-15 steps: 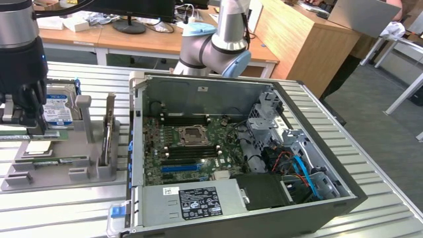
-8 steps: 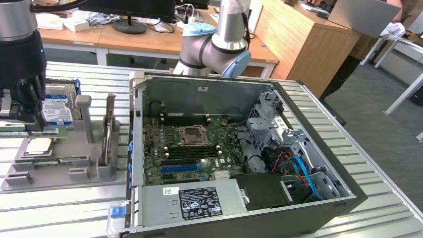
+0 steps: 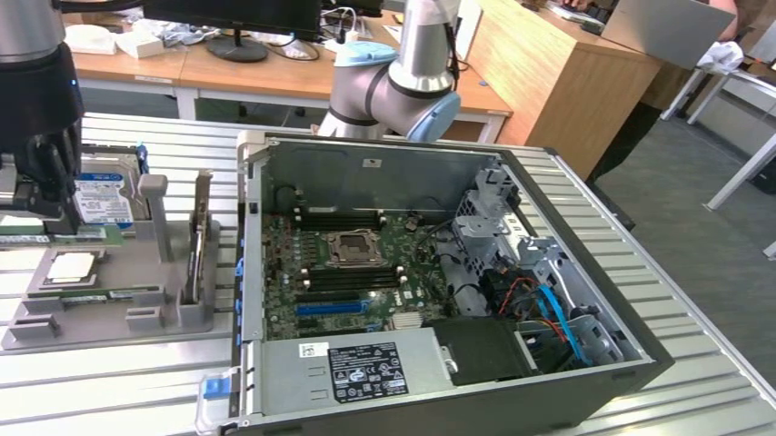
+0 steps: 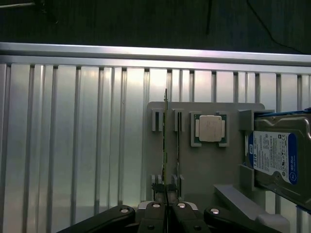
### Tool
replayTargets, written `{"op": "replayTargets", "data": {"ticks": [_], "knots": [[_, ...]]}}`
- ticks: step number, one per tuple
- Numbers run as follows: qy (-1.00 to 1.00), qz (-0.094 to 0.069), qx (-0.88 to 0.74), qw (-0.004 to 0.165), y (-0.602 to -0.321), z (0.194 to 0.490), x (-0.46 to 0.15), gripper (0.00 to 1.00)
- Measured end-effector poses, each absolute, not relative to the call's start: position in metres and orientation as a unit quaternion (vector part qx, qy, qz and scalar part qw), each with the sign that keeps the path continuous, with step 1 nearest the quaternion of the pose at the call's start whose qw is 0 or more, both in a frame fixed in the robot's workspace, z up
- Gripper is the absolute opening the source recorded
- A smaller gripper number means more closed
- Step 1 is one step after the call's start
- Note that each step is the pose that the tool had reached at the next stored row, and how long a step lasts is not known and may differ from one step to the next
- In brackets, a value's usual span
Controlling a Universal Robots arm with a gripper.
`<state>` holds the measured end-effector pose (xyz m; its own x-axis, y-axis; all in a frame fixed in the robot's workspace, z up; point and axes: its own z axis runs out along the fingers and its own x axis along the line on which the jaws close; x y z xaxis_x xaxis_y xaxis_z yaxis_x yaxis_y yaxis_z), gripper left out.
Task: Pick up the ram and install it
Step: 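Pick up the ram and move it above insertion slot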
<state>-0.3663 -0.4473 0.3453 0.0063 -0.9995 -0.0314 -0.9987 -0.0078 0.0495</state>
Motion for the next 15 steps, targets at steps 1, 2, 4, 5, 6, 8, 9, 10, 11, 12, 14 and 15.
{"op": "replayTargets", "data": {"ticks": [1,2,4,5,6,8,9,10,11,12,14,15], "knots": [[-0.704,-0.029,0.709,0.007,-0.447,0.346,-0.366,0.11],[-0.704,-0.029,0.709,0.007,-0.447,0.348,-0.366,0.11],[-0.704,-0.029,0.709,0.007,-0.447,0.351,-0.366,0.11],[-0.704,-0.029,0.709,0.007,-0.447,0.353,-0.366,0.11],[-0.704,-0.029,0.709,0.007,-0.447,0.355,-0.366,0.11],[-0.704,-0.029,0.709,0.007,-0.447,0.358,-0.366,0.11],[-0.704,-0.029,0.709,0.007,-0.447,0.359,-0.366,0.11],[-0.704,-0.029,0.709,0.007,-0.447,0.361,-0.366,0.11],[-0.704,-0.029,0.709,0.007,-0.447,0.362,-0.366,0.11],[-0.704,-0.029,0.709,0.007,-0.447,0.364,-0.366,0.11],[-0.704,-0.029,0.709,0.007,-0.447,0.367,-0.366,0.11],[-0.704,-0.029,0.709,0.007,-0.447,0.369,-0.366,0.11]]}}
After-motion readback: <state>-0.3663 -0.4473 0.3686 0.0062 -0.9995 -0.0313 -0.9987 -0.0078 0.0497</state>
